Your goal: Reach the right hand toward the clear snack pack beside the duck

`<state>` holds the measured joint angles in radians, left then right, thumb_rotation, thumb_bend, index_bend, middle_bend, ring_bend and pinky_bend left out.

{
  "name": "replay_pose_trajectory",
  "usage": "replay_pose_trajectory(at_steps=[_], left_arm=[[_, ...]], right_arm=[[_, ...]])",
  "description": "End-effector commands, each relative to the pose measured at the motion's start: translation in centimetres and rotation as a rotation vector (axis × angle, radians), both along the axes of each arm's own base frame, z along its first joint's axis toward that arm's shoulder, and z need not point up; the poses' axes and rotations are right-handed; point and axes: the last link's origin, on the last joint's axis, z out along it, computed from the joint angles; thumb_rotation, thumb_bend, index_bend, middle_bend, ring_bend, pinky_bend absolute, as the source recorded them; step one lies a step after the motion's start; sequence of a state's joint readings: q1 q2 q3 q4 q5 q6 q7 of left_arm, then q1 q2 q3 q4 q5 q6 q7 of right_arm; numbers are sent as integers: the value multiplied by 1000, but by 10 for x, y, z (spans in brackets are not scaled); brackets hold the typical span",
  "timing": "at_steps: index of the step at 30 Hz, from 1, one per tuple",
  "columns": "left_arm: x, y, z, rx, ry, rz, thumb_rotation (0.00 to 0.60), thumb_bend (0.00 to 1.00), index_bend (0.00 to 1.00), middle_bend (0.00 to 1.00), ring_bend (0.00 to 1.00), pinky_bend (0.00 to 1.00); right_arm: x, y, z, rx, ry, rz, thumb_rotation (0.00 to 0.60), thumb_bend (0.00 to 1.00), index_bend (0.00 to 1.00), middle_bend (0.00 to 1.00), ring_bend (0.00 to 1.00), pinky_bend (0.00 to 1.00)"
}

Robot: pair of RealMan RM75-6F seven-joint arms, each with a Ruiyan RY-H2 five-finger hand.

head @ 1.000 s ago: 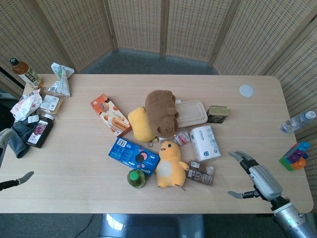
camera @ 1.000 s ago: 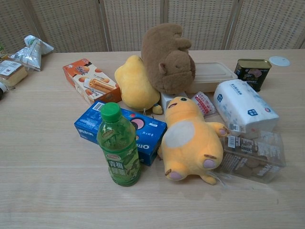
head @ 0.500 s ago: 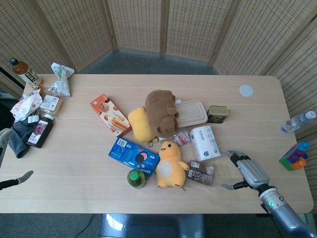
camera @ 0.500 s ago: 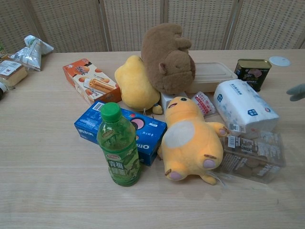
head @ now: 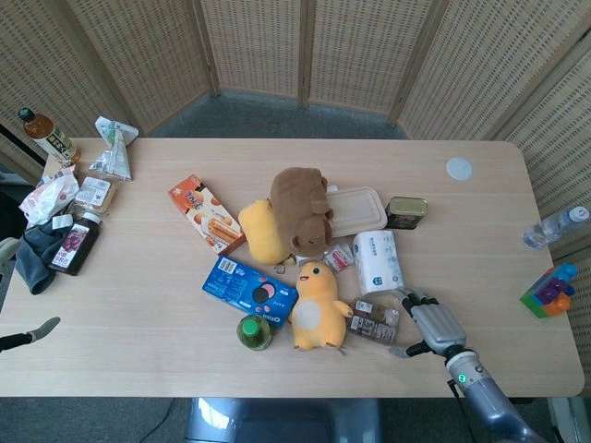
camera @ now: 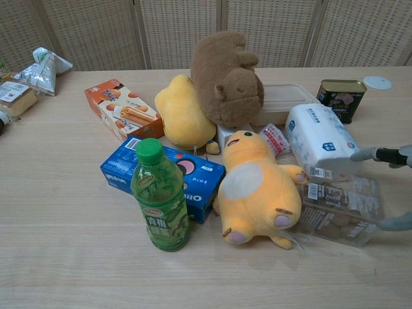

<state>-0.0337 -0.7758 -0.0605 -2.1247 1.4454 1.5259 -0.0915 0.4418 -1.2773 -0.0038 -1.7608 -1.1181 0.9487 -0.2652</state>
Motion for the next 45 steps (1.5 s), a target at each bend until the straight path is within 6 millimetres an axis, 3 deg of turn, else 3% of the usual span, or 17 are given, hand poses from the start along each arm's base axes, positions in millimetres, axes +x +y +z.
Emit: replay_pose_trajectory(at_steps=[1, 6, 17, 19, 22, 24, 28, 31, 39, 45], left_arm=[[0, 0, 1, 3, -1, -1, 600, 0, 0, 0, 0, 0], [-1, 0, 2, 4, -3, 1, 600, 0, 0, 0, 0, 0], [0, -1, 6, 13, -10, -5, 600, 0, 0, 0, 0, 0], [0, -1, 5, 10, -10, -7, 600, 0, 0, 0, 0, 0], [1, -1, 5, 7, -8, -7, 600, 0, 0, 0, 0, 0], [0, -2, 5, 9, -8, -5, 600, 0, 0, 0, 0, 0], [0, -1, 6, 15, -12, -7, 600, 0, 0, 0, 0, 0], [0, -1, 7, 18, -15, -9, 600, 0, 0, 0, 0, 0], [1, -1, 7, 23, -15, -9, 600, 0, 0, 0, 0, 0], [1, -1, 7, 23, -19, -10, 600, 0, 0, 0, 0, 0]], right_arm=[[4, -4, -7, -4, -2, 0, 423, 0, 0, 0, 0, 0], [10, -5, -15, -14, 8, 11, 427, 0, 0, 0, 0, 0], [-4, -2, -22, -15, -1, -16, 439, 0, 0, 0, 0, 0], [-4, 0, -24, -2, -17, -25, 469, 0, 0, 0, 0, 0], [-4, 1, -26, -3, -34, -23, 586, 0, 11, 0, 0, 7], [-4, 1, -27, -19, -47, -14, 600, 0, 91, 23, 11, 68], [-6, 0, -26, -79, -80, 10, 600, 0, 341, 242, 237, 335], [-8, -1, -27, -111, -96, 23, 600, 0, 427, 333, 335, 428], [0, 2, -15, -158, -145, 60, 600, 0, 524, 424, 415, 502], [13, 6, 15, -220, -161, 104, 600, 0, 524, 424, 414, 501]])
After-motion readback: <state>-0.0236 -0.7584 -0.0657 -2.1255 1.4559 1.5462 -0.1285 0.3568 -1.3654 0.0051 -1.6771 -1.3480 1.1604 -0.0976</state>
